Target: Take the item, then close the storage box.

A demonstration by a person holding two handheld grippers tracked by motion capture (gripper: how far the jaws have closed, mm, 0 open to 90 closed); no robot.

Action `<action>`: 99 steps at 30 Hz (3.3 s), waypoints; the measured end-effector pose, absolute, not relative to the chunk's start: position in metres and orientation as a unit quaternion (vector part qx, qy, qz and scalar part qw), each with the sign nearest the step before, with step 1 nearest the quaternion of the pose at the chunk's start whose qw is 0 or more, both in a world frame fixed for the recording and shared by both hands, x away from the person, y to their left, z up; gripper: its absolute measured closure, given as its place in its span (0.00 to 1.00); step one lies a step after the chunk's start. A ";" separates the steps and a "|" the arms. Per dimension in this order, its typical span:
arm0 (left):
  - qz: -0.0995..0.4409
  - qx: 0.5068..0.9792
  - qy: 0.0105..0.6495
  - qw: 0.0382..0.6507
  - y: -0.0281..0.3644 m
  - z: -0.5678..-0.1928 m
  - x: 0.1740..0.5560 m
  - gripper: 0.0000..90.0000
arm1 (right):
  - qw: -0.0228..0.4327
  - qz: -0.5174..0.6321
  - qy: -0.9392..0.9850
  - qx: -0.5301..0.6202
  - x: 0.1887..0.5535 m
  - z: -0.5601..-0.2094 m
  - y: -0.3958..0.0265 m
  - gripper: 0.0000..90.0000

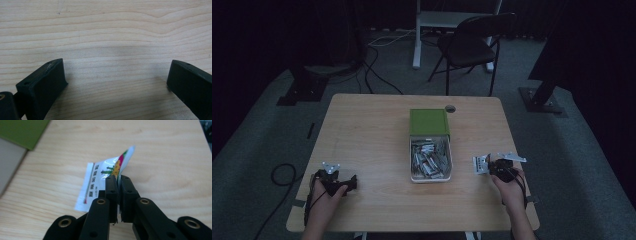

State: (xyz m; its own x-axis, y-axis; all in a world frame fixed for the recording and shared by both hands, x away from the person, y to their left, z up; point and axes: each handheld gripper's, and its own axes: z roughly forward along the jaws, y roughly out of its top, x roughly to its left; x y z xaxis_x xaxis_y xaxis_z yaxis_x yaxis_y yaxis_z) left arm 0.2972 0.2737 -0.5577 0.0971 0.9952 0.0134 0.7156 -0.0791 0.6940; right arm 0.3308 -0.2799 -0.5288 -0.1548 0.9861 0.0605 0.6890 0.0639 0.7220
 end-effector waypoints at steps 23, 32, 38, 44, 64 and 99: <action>0.255 0.691 0.620 0.271 0.273 -0.557 0.297 0.03 | 0.222 0.307 0.689 0.618 0.317 -0.546 -0.322 0.44; 0.250 0.704 0.604 0.276 0.270 -0.558 0.294 0.03 | 0.189 0.323 0.719 0.585 0.304 -0.541 -0.312 0.39; 0.238 0.729 0.573 0.289 0.267 -0.557 0.292 0.05 | 0.184 0.352 0.740 0.544 0.299 -0.535 -0.291 0.24; 0.221 0.753 0.535 0.313 0.256 -0.554 0.288 0.06 | 0.167 0.387 0.752 0.507 0.299 -0.534 -0.276 0.22; 0.215 0.790 0.462 0.342 0.207 -0.542 0.285 0.06 | 0.137 0.434 0.774 0.441 0.304 -0.530 -0.239 0.16; 0.207 0.815 0.358 0.407 0.136 -0.511 0.302 0.06 | 0.129 0.512 0.760 0.379 0.316 -0.505 -0.217 0.21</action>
